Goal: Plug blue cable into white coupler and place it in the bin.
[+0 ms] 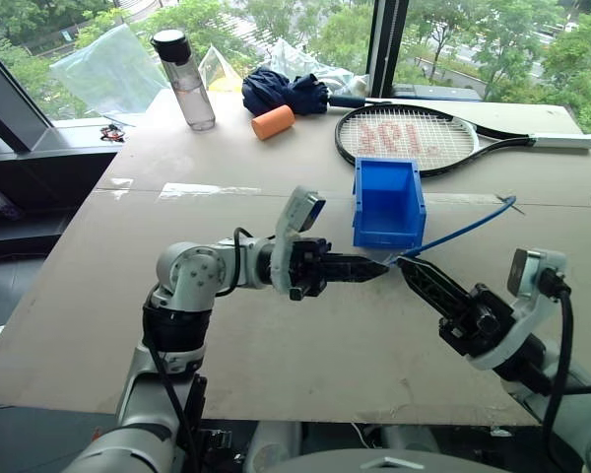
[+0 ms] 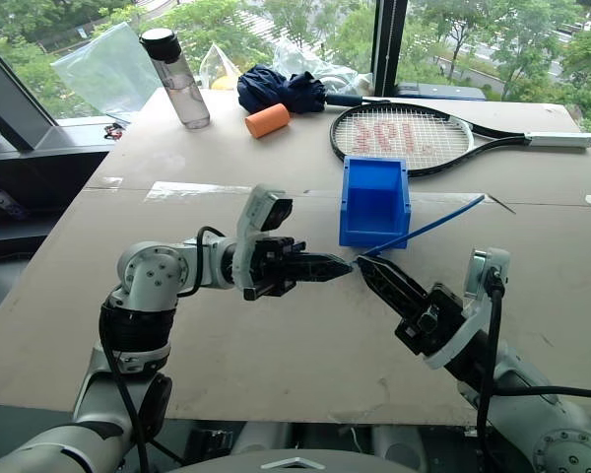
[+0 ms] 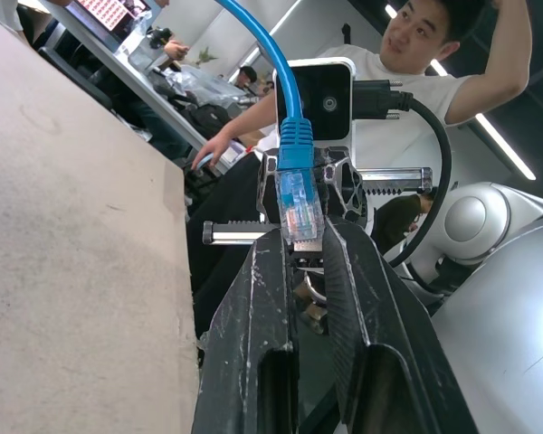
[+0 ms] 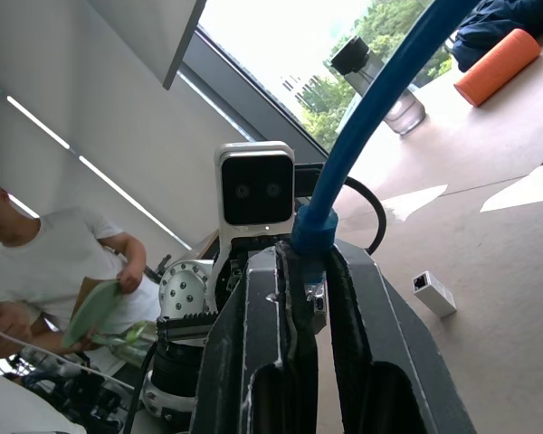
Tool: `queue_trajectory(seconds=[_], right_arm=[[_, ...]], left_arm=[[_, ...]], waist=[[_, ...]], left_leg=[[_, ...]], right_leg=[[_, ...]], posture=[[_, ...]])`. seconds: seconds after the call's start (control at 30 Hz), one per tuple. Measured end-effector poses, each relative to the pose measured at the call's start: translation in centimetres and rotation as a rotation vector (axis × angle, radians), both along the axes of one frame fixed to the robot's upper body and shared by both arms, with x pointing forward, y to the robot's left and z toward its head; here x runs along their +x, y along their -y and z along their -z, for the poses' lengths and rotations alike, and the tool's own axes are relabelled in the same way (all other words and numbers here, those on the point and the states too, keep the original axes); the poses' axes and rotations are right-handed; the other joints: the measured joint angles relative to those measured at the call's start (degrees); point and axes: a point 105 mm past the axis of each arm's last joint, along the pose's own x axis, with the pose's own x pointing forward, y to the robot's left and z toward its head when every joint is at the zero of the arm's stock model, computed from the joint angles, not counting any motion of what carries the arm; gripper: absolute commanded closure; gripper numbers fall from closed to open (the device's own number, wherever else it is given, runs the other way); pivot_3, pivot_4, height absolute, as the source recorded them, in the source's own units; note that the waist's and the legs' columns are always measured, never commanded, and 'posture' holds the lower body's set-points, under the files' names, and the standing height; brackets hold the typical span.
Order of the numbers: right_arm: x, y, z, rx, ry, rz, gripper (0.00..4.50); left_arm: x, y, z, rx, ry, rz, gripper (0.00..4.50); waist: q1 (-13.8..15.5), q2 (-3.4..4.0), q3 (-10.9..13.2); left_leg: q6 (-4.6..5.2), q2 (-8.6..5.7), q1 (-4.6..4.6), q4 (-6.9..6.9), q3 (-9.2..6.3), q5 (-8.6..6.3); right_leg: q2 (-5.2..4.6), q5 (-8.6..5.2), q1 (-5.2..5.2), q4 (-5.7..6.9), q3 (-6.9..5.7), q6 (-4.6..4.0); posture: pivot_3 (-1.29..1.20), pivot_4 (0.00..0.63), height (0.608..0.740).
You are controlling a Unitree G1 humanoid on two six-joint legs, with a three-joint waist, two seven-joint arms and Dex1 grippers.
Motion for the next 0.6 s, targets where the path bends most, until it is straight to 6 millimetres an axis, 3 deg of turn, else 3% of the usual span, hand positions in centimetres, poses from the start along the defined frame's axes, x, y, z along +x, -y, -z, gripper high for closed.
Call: queue_trajectory(seconds=[0.03,0.17,0.27,0.33,0.47,0.6], right_arm=[[0.0,0.0,0.0,-0.001,0.0,-0.004,4.5],[0.1,0.0,0.1,-0.013,0.001,-0.011,4.5],[0.1,0.2,0.4,-0.017,-0.003,-0.002,4.5],[0.2,0.3,0.7,-0.023,-0.008,0.009,4.5],[0.6,0.4,1.1,-0.019,-0.01,0.026,4.5],[1.1,0.4,1.4,-0.021,-0.009,0.027,4.5]], left_arm=[[0.1,-0.1,0.0,0.001,-0.002,-0.011,3.31],[0.9,-1.6,0.2,0.011,0.002,-0.121,1.41],[3.1,-4.4,2.3,0.128,0.109,-0.39,0.23],[4.3,-5.7,3.5,0.189,0.177,-0.525,0.23],[6.9,-10.0,5.6,0.41,0.469,-0.794,0.23],[7.9,-10.7,6.8,0.539,0.648,-0.822,0.23]], waist=[[-0.04,0.0,0.0],[-0.16,0.01,0.01],[-0.26,0.03,0.01],[-0.13,0.04,0.02],[0.52,0.02,0.02],[1.39,0.02,0.02]], left_leg=[[0.0,0.0,0.01,0.0,0.01,0.0],[0.0,0.02,0.03,-0.04,-0.02,0.0],[0.0,0.05,0.09,-0.14,-0.02,0.0],[0.0,0.05,0.08,-0.14,-0.02,0.0],[-0.01,0.04,0.02,-0.13,0.02,0.0],[-0.01,0.03,-0.05,-0.12,0.1,0.0]], right_leg=[[0.0,0.0,0.0,0.0,0.02,0.0],[0.0,0.0,-0.01,0.0,0.03,0.0],[0.01,0.0,-0.03,0.0,0.11,-0.01],[0.0,0.01,-0.06,-0.01,0.15,-0.02],[-0.03,0.02,-0.14,-0.02,0.22,-0.05],[-0.23,0.01,-0.15,-0.1,0.28,-0.05]], posture=[[0.0,0.15,0.74],[0.0,0.15,0.74],[0.0,0.15,0.74],[0.0,0.15,0.74],[0.0,0.15,0.74],[0.0,0.15,0.74]])
